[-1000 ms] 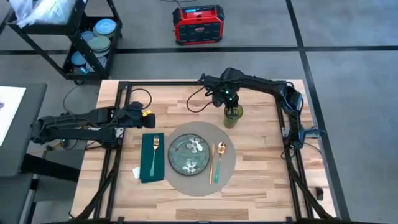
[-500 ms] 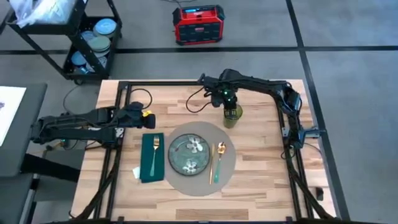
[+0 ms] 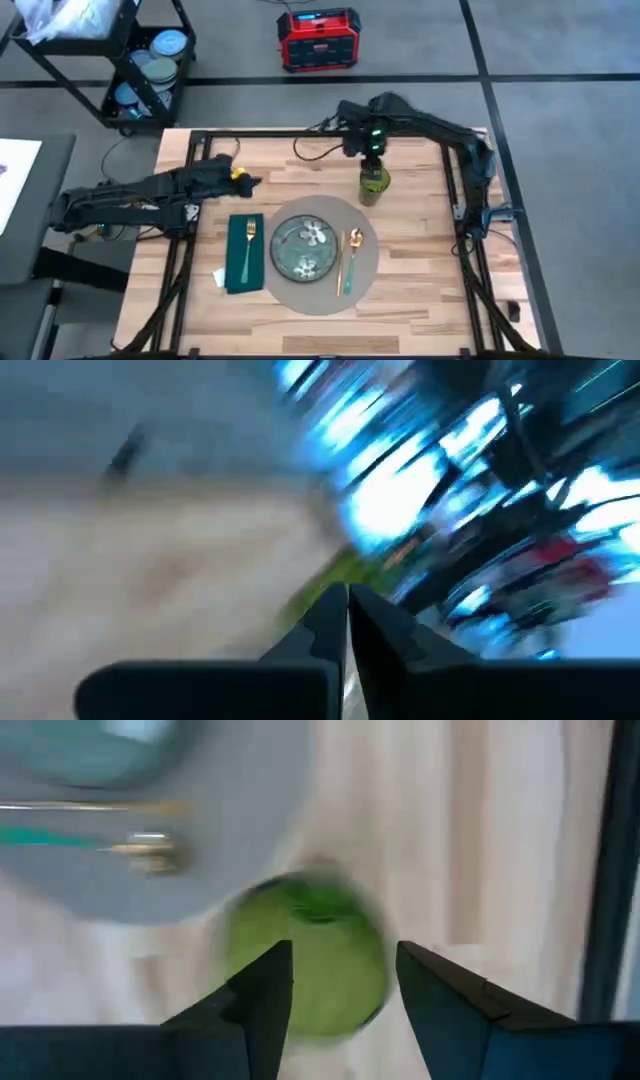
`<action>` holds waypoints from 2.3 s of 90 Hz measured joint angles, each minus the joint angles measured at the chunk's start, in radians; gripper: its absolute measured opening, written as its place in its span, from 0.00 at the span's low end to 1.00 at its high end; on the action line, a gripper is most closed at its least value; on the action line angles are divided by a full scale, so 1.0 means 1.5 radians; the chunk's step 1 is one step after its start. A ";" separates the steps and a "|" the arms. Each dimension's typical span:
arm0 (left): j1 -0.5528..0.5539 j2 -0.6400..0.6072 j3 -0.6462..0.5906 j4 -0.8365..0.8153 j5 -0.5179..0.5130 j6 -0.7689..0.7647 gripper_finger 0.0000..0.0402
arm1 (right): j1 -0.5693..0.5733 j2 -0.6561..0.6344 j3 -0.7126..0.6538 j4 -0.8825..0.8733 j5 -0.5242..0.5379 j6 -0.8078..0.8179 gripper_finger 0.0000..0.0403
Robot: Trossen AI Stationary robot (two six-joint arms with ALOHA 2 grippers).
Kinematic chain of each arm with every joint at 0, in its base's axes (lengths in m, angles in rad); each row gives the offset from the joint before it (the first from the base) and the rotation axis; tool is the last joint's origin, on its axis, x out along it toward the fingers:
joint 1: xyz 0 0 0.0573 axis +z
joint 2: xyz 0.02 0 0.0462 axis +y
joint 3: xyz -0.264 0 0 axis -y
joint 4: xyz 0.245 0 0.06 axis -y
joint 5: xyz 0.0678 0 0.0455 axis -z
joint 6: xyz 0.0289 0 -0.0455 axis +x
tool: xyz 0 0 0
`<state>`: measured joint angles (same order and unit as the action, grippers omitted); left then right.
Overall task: Set table place
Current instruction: Return to Home Position
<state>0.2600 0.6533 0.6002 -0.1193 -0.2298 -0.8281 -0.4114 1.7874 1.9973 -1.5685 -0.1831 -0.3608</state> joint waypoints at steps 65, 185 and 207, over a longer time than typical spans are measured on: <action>0.032 -0.274 -0.373 0.250 -0.002 0.158 0.00 | 0.270 -0.933 -1.124 0.929 0.109 0.550 0.32; 0.023 -0.360 -0.392 0.107 -0.006 -0.003 0.00 | 0.367 -1.179 -1.286 0.958 0.366 0.485 0.30; 0.023 -0.360 -0.392 0.106 -0.006 -0.002 0.00 | 0.367 -1.179 -1.287 0.958 0.366 0.485 0.30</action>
<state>0.2939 0.1127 0.0120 0.0396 -0.2390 -0.8318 0.1390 0.0193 0.0673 -0.1318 0.3653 0.3660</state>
